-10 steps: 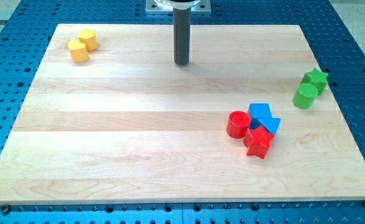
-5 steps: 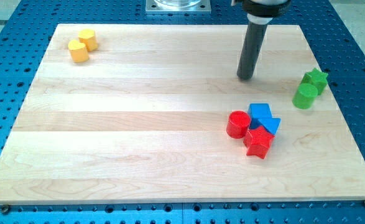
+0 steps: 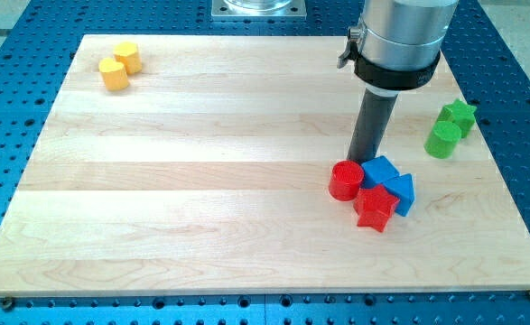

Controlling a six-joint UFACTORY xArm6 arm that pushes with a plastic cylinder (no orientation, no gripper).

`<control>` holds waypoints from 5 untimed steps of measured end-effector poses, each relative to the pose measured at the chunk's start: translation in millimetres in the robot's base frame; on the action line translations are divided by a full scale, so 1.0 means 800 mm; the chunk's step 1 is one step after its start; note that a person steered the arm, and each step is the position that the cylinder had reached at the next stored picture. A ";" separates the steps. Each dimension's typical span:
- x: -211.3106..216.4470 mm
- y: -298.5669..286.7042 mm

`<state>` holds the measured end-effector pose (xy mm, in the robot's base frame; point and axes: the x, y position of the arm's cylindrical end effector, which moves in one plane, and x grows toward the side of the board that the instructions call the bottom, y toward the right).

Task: Slide the blue blocks at the bottom right of the board

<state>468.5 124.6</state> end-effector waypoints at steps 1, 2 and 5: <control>0.045 0.006; 0.073 0.015; 0.093 0.084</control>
